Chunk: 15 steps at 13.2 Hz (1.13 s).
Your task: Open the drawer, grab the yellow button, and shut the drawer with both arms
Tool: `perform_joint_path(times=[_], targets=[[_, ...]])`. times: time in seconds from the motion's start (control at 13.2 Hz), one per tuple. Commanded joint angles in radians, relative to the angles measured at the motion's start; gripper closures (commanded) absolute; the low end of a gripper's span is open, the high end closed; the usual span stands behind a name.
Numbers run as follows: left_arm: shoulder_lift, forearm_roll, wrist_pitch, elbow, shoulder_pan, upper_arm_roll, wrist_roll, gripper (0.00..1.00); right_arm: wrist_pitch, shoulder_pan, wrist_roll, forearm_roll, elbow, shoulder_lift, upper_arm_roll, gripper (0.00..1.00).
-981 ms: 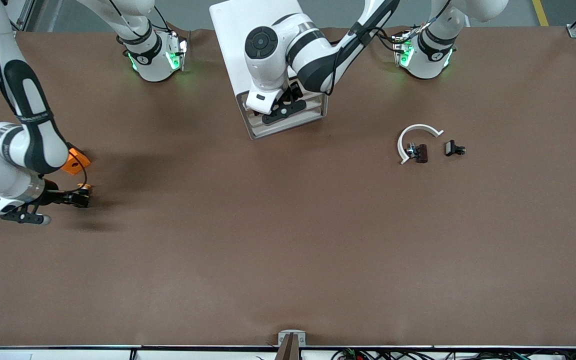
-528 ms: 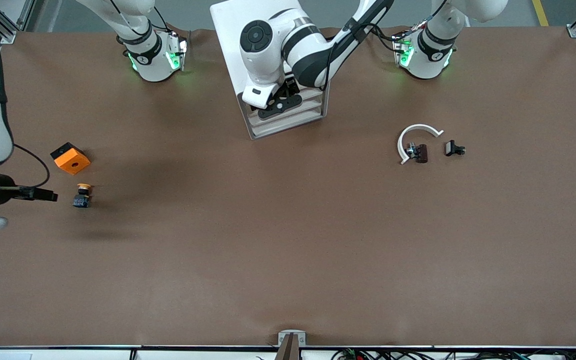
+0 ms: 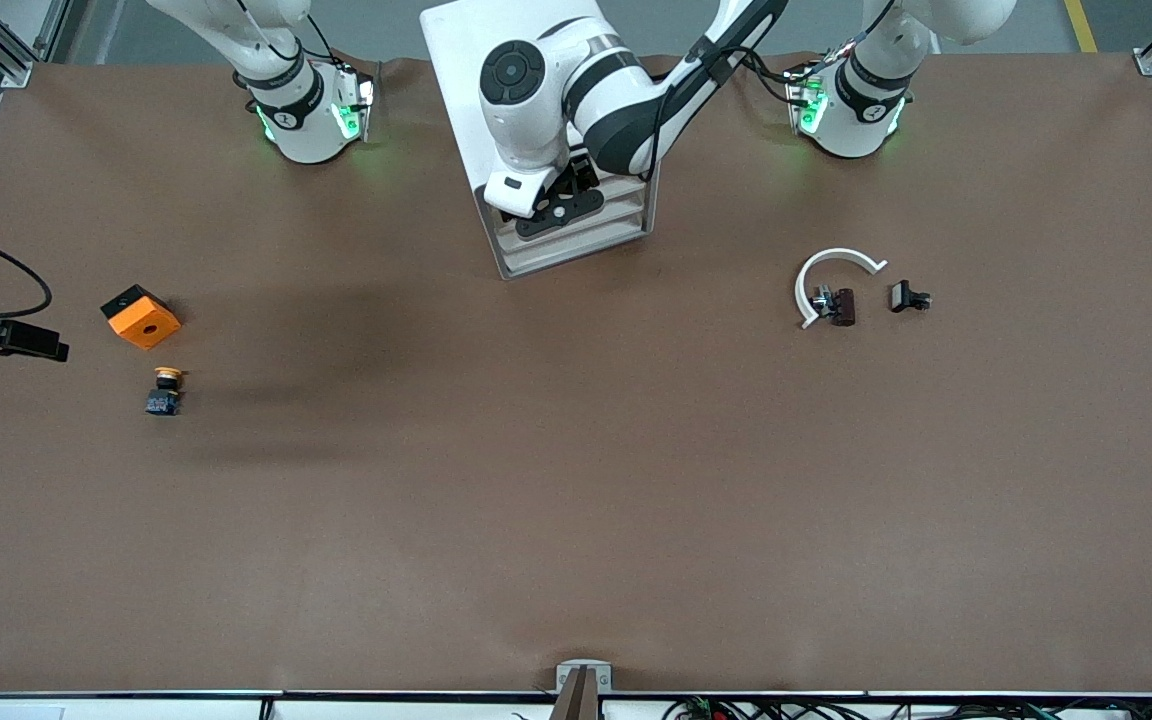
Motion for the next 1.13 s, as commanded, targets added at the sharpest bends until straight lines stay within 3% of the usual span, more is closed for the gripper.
perform_joint_path(times=[0.0, 0.45, 0.75, 1.06], targets=[[0.003, 0.023, -0.004, 0.016, 0.031, 0.006, -0.001, 0.00, -0.080, 0.036, 0.085, -0.008, 0.050, -0.017, 0.002, 0.00], [-0.016, 0.026, -0.022, 0.051, 0.194, 0.007, 0.127, 0.00, -0.114, 0.030, 0.085, -0.005, 0.123, -0.006, -0.002, 0.00], [-0.097, 0.026, -0.139, 0.061, 0.341, 0.006, 0.310, 0.00, -0.131, 0.053, 0.085, 0.012, 0.114, -0.022, 0.001, 0.00], [-0.224, 0.024, -0.269, 0.054, 0.529, 0.003, 0.544, 0.00, -0.148, 0.055, 0.086, 0.027, 0.082, -0.124, 0.001, 0.00]])
